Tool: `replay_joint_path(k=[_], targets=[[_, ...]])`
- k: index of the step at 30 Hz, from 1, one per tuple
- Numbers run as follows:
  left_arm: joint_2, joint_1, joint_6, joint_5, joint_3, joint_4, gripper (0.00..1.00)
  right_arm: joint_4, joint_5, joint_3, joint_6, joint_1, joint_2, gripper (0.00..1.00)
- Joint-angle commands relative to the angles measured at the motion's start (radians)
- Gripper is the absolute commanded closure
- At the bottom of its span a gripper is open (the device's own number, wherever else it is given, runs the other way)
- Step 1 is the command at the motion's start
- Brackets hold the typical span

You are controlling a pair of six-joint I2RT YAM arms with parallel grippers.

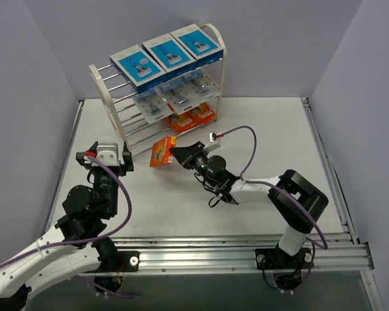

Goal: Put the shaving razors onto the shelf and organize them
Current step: Place the shaving razor onto shelf

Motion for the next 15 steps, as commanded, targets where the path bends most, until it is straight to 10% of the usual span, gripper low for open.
replay_joint_path(k=[1,15], targets=[[-0.01,0.002,0.011,-0.008,0.006,0.05,0.18,0.243,-0.032,0.063,0.029,-0.018,0.034,1.0],[-0.02,0.002,-0.008,0.003,0.01,0.032,0.18,0.338,-0.171,0.181,0.047,-0.062,0.173,1.0]])
